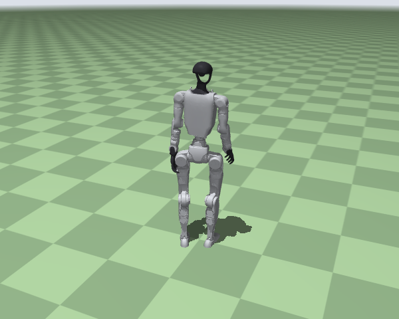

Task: Upper body actions

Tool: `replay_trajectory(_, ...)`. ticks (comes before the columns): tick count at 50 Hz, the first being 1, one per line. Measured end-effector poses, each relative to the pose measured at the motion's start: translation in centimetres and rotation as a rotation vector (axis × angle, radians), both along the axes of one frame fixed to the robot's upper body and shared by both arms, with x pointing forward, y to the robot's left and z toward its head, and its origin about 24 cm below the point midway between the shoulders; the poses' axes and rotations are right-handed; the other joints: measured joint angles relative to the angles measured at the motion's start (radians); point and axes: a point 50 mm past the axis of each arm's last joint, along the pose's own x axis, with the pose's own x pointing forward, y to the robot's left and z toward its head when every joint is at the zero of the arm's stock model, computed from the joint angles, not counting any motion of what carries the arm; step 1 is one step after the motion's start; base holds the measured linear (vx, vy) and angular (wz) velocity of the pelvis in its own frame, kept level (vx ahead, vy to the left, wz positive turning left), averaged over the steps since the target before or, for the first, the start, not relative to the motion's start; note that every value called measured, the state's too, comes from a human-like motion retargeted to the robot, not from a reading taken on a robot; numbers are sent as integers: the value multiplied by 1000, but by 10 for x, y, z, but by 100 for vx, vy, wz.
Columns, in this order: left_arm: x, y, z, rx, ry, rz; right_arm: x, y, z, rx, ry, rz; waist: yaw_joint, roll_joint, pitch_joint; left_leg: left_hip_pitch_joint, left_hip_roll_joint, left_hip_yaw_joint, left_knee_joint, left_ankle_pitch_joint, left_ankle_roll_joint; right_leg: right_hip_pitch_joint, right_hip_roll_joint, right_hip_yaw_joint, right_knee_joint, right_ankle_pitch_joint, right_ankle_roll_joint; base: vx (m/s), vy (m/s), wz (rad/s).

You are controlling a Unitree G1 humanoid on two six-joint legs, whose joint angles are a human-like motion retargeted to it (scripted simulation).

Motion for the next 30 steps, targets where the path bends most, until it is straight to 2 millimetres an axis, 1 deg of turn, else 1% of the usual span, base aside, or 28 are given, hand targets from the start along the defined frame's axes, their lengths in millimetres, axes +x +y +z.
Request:
replay_trajectory(2,0,-1,0,-2,0,4,44,9,33,88,-292,-42,-1,3,0,0,1,2,0,0,0,-1,1,1,0,0,0,0,0,0)
replay_trajectory(4,1,-1,0,-2,0,3,76,17,69,181,-528,-60,1,4,-1,-1,1,3,0,0,0,-1,1,3,0,1,0,0,0,0)
replay_trajectory(6,1,-1,0,-2,-1,-3,102,23,111,289,-744,-63,5,4,-4,-3,1,3,0,1,0,-2,1,3,0,0,1,0,0,0)
replay_trajectory(8,1,-1,0,-1,1,-10,119,27,158,394,-948,-53,11,4,-9,-6,0,2,0,1,0,-3,0,2,-1,0,1,0,0,0)
replay_trajectory(11,-2,0,0,2,8,-16,130,25,232,492,-1272,-13,18,-1,-21,-10,-3,-5,0,2,1,-3,-2,-3,-2,-2,2,0,0,0)
replay_trajectory(13,-4,1,0,4,14,-14,130,19,279,524,-1507,-3,20,-4,-30,-12,-5,-12,0,3,1,-2,-4,-10,-2,-4,3,3,-1,18)
replay_trajectory(15,-6,0,1,5,20,-8,126,13,322,553,-1736,-12,21,-6,-38,-14,-7,-18,0,3,1,-2,-6,-16,-3,-6,3,1,0,9)
replay_trajectory(17,-7,0,1,5,24,0,126,10,357,576,-1889,-5,19,-5,-45,-15,-8,-23,1,3,2,-2,-7,-20,-3,-7,4,0,0,0)
replay_trajectory(18,-8,0,1,4,26,3,129,10,371,590,-1927,0,18,-4,-48,-16,-8,-24,1,3,2,-1,-7,-22,-3,-7,4,0,0,0)
replay_trajectory(20,-8,-1,1,2,27,9,137,12,397,634,-1943,9,18,-3,-52,-16,-9,-25,1,3,2,0,-8,-23,-4,-7,4,0,0,0)
replay_trajectory(23,-7,0,1,5,25,10,153,16,426,672,-1881,67,22,-6,-54,-13,-11,-25,1,3,4,3,-8,-22,-4,-8,4,0,0,0)
replay_trajectory(25,-6,2,1,10,22,4,160,16,439,650,-1842,110,28,-10,-54,-11,-14,-27,-1,4,7,6,-7,-23,-4,-9,5,0,0,0)
replay_trajectory(27,-6,3,1,15,23,-3,161,12,444,613,-1827,124,32,-14,-55,-7,-18,-34,-5,5,10,11,-6,-28,-6,-11,5,1,-2,9)
replay_trajectory(30,-6,4,1,19,21,-3,151,3,449,560,-1878,129,32,-19,-54,-4,-24,-47,-9,6,15,17,-5,-39,-8,-15,6,4,-3,24)
